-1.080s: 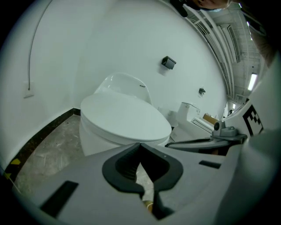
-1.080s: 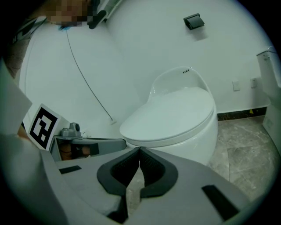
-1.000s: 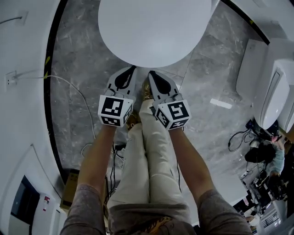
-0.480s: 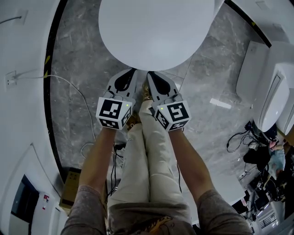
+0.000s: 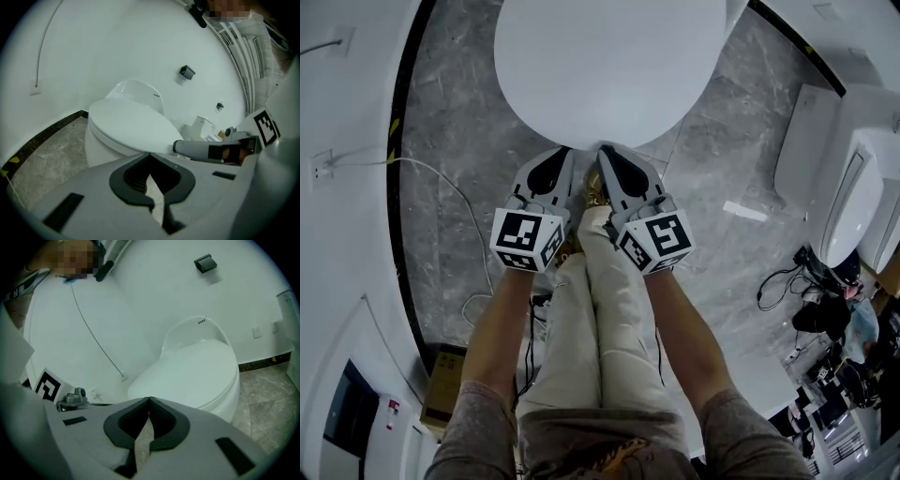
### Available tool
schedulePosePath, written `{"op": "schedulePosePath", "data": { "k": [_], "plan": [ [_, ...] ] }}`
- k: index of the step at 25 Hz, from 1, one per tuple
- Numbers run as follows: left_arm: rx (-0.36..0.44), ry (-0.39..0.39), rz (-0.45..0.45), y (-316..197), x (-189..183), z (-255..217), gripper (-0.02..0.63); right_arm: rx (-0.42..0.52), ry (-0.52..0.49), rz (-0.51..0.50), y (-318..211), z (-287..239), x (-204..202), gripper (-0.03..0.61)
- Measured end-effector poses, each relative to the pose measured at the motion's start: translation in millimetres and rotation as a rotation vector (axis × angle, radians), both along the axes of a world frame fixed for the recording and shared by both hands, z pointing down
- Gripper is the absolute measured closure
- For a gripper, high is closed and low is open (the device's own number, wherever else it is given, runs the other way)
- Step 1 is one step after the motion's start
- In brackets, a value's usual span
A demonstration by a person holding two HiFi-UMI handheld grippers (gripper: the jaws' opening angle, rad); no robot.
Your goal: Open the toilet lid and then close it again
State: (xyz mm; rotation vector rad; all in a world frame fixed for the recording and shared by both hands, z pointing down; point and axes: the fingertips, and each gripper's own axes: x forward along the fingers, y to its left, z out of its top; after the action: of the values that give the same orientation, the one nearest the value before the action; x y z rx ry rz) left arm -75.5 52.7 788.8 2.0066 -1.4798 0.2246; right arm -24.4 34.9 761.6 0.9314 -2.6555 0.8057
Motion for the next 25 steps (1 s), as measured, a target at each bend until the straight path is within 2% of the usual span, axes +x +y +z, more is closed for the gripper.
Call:
{"op": "schedulePosePath", "data": {
  "k": [4, 12, 25],
  "plan": [
    [0.028, 0.005, 0.002, -1, 2, -25, 0.606, 0.009, -0.029, -0.008, 8, -20, 2, 0.552],
    [0.025, -0.003, 0.005, -6, 1, -64, 0.606, -0.017, -0.046, 0.016, 6, -64, 5, 0.552],
    [0.076, 0.01, -0.025, -50, 6, -190, 0.606, 0.011, 0.0, 0.087, -27, -171, 45, 0.552]
  ]
}}
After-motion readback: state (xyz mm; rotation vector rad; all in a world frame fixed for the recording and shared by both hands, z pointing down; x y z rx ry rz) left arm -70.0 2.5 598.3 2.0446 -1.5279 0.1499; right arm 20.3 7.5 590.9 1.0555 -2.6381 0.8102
